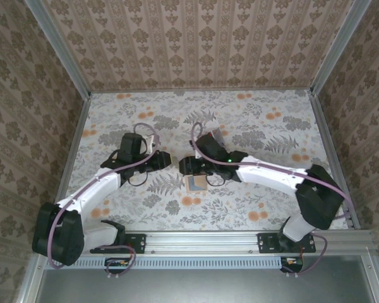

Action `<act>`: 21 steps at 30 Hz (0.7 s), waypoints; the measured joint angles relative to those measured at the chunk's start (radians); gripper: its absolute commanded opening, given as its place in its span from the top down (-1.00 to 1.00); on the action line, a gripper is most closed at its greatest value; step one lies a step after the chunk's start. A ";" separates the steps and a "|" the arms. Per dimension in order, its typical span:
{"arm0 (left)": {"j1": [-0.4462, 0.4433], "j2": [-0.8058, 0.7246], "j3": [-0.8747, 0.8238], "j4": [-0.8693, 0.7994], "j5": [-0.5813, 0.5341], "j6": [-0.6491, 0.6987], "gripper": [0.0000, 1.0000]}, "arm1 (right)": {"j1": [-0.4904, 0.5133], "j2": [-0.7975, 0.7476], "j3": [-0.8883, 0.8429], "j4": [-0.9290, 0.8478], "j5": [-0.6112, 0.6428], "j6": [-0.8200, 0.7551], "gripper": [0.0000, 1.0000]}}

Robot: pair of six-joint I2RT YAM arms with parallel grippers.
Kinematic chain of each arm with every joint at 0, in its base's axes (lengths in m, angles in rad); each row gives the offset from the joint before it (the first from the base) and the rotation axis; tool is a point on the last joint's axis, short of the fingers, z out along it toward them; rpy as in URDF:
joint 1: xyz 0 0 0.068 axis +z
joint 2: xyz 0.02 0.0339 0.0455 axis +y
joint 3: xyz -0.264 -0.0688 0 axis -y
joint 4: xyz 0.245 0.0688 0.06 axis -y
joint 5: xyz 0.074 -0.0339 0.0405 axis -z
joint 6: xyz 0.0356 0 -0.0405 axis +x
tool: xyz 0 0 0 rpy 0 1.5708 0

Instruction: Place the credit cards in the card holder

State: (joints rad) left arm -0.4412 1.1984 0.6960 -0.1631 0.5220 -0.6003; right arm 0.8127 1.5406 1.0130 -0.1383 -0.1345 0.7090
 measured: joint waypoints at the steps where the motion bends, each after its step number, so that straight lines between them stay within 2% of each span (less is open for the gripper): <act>1: -0.032 0.006 0.016 -0.009 -0.011 0.000 0.50 | -0.018 -0.033 -0.039 0.003 0.014 0.005 0.01; 7: -0.212 0.101 0.144 -0.042 -0.068 0.003 0.49 | -0.121 -0.122 -0.270 0.018 0.069 0.057 0.01; 11: -0.294 0.212 0.254 -0.058 -0.085 0.022 0.50 | -0.132 -0.121 -0.333 0.024 0.076 0.080 0.01; 17: -0.330 0.412 0.341 -0.077 -0.083 0.056 0.58 | -0.132 -0.096 -0.338 0.081 0.074 0.099 0.00; 21: -0.322 0.462 0.328 -0.135 -0.121 0.079 0.71 | -0.131 -0.055 -0.341 0.130 0.051 0.111 -0.01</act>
State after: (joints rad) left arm -0.7635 1.6604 1.0237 -0.2981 0.4011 -0.5217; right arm 0.6815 1.4853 0.6720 -0.0082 -0.0830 0.8204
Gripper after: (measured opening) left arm 0.159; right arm 0.502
